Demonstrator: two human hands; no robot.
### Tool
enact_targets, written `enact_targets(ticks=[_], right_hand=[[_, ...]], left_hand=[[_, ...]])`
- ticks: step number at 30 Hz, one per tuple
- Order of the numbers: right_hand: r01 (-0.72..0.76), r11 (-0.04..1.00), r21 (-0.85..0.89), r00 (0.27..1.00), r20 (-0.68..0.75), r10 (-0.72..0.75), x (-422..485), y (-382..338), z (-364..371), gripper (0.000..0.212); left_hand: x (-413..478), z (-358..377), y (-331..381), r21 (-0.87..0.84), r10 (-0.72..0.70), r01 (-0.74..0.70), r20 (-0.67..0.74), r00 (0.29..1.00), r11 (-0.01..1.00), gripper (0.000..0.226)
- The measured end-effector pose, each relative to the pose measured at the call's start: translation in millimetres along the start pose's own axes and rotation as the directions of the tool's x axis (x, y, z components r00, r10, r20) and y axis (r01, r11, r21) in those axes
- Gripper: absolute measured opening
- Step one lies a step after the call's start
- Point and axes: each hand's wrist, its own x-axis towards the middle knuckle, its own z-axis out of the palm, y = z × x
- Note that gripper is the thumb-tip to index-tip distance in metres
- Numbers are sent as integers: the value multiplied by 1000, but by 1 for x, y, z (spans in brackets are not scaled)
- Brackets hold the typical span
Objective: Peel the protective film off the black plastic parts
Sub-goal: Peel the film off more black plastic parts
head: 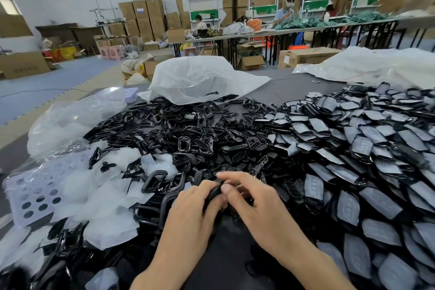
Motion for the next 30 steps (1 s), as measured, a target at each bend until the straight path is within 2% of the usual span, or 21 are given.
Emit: enact_targets(ticks=[1, 5, 9, 11, 14, 17, 20, 23, 27, 30], right_hand=[[-8, 999, 52, 1000, 17, 7, 0, -2, 0, 23], [-37, 992, 118, 999, -24, 40, 2, -2, 1, 25], [-90, 986, 141, 995, -25, 94, 4, 1, -1, 26], [-100, 985, 139, 994, -38, 106, 4, 1, -3, 28], [-118, 982, 148, 989, -74, 130, 5, 3, -6, 21], [-146, 977, 157, 984, -75, 159, 6, 4, -6, 15], [-201, 956, 213, 975, -51, 217, 8, 6, -7, 13], [-248, 923, 296, 964, -24, 266, 10, 9, -8, 11], [-266, 846, 462, 953, -4, 303, 15, 12, -8, 9], [-298, 776, 556, 939, 25, 343, 16, 15, -11, 7]], left_hand=[[-1, 1, 0, 33, 19, -20, 18, 1000, 999, 5], [-1, 0, 5, 45, 5, -8, 80, 997, 999, 14], [-1, 0, 8, 58, -19, 12, 128, 992, 998, 29], [-1, 1, 8, 122, -16, -2, 147, 989, 993, 37], [0, 2, 9, 287, 56, -93, 132, 990, 954, 48], [1, 4, 10, 344, 142, -155, 63, 988, 926, 41], [2, 2, 11, 304, 141, -144, 31, 990, 942, 30], [1, 2, 14, 212, 42, -41, 1, 999, 976, 17], [3, 1, 18, 66, 83, -74, -148, 985, 995, 10], [2, -6, 18, -40, 40, -52, -249, 968, 998, 3]])
